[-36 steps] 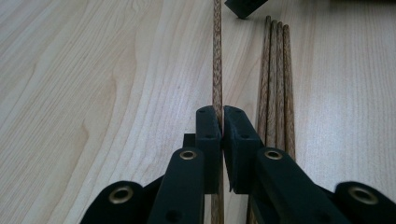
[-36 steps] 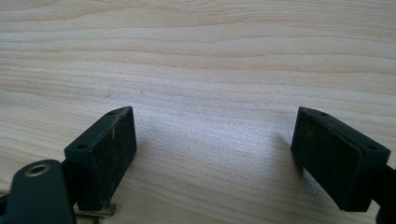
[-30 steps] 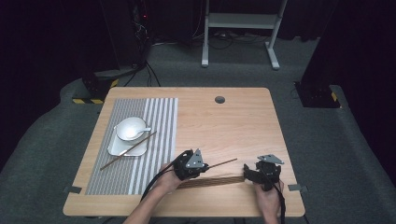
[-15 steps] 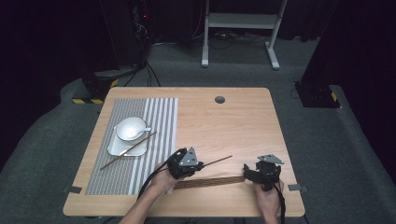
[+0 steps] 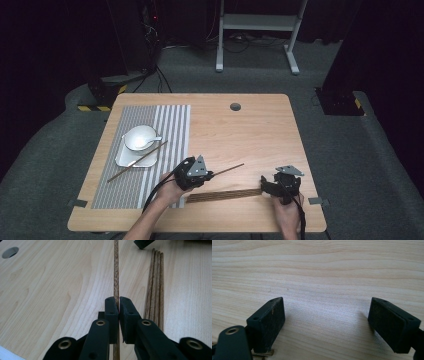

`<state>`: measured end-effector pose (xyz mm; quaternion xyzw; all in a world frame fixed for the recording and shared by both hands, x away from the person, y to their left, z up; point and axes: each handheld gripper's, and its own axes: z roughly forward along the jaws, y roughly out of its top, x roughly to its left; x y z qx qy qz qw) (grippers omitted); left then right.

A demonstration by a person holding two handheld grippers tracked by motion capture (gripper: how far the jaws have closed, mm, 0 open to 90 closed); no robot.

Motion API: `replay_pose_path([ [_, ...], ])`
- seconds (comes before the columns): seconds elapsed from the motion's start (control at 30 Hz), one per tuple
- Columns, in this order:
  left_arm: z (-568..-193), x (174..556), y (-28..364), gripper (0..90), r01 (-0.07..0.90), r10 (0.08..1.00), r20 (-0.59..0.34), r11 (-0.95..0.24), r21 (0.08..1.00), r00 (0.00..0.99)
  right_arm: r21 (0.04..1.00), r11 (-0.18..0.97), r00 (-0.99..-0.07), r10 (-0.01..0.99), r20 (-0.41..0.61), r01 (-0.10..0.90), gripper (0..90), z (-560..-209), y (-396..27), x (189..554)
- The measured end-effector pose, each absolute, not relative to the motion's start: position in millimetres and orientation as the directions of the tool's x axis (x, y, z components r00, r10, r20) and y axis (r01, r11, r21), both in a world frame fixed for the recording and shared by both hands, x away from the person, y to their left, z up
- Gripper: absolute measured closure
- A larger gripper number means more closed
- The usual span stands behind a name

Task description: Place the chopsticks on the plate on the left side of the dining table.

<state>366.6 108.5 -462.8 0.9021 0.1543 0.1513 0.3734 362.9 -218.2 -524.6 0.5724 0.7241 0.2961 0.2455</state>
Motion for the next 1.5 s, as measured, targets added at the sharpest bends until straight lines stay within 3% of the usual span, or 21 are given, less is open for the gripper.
replay_pose_path([
  [1.5,-445.9,359.2,158.5,84.9,0.209,0.483,0.200,-0.665,0.717,0.852,0.710,0.168,-0.223,0.975,-0.016,0.684,13.6,-524.6,-218.1,362.9],
])
